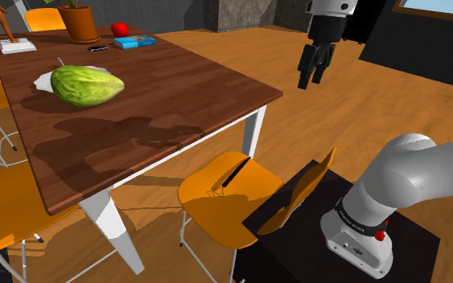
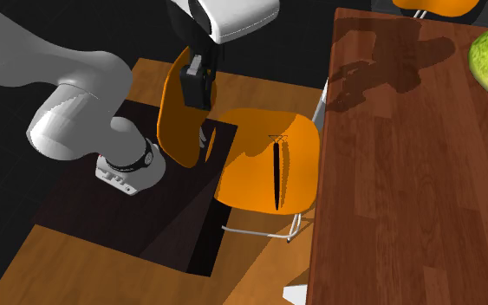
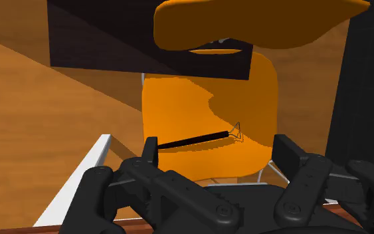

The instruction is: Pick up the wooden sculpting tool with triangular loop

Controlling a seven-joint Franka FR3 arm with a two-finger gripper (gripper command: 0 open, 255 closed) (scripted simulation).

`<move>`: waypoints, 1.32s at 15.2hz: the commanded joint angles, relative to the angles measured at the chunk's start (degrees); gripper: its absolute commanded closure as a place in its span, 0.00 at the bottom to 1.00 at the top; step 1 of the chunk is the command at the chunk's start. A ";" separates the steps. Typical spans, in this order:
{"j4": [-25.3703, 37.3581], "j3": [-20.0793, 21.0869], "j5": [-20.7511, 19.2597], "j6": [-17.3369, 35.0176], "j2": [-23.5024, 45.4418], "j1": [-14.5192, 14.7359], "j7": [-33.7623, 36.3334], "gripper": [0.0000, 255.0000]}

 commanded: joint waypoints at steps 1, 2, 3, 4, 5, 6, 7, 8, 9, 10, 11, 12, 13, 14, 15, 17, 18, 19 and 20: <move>0.00 0.00 0.00 0.00 0.00 0.00 0.00 0.00; -1.87 0.93 0.85 1.81 -0.15 -0.55 2.42 0.00; -3.67 1.90 1.72 3.66 -0.21 -1.11 4.81 0.00; -5.39 2.87 2.60 5.53 -0.18 -1.63 7.18 0.00; -7.04 3.87 3.49 7.45 -0.04 -2.14 9.52 0.00; -8.61 4.88 4.39 9.40 0.19 -2.62 11.85 0.00; -10.11 5.92 5.31 11.40 0.53 -3.10 14.15 0.00; -11.53 6.98 6.24 13.43 0.98 -3.56 16.43 0.00; -12.87 8.02 7.15 15.52 1.54 -3.97 18.71 0.00; -14.13 9.10 8.08 17.65 2.22 -4.39 20.96 0.00; -15.31 10.18 9.01 19.82 3.02 -4.79 23.20 0.00; -16.40 11.28 9.93 22.05 3.94 -5.19 25.42 0.00; -17.41 12.36 10.83 24.33 5.00 -5.55 27.64 0.00; -18.34 13.45 11.72 26.66 6.18 -5.92 29.84 0.00; -19.17 14.56 12.61 29.03 7.49 -6.30 32.02 0.00; -20.55 16.78 14.29 33.91 10.51 -7.10 36.34 0.00; -21.11 17.87 15.07 36.42 12.22 -7.51 38.50 0.00; -21.57 18.96 15.80 38.96 14.06 -7.95 40.65 0.00; -21.94 20.04 16.47 41.55 16.03 -8.41 42.81 0.00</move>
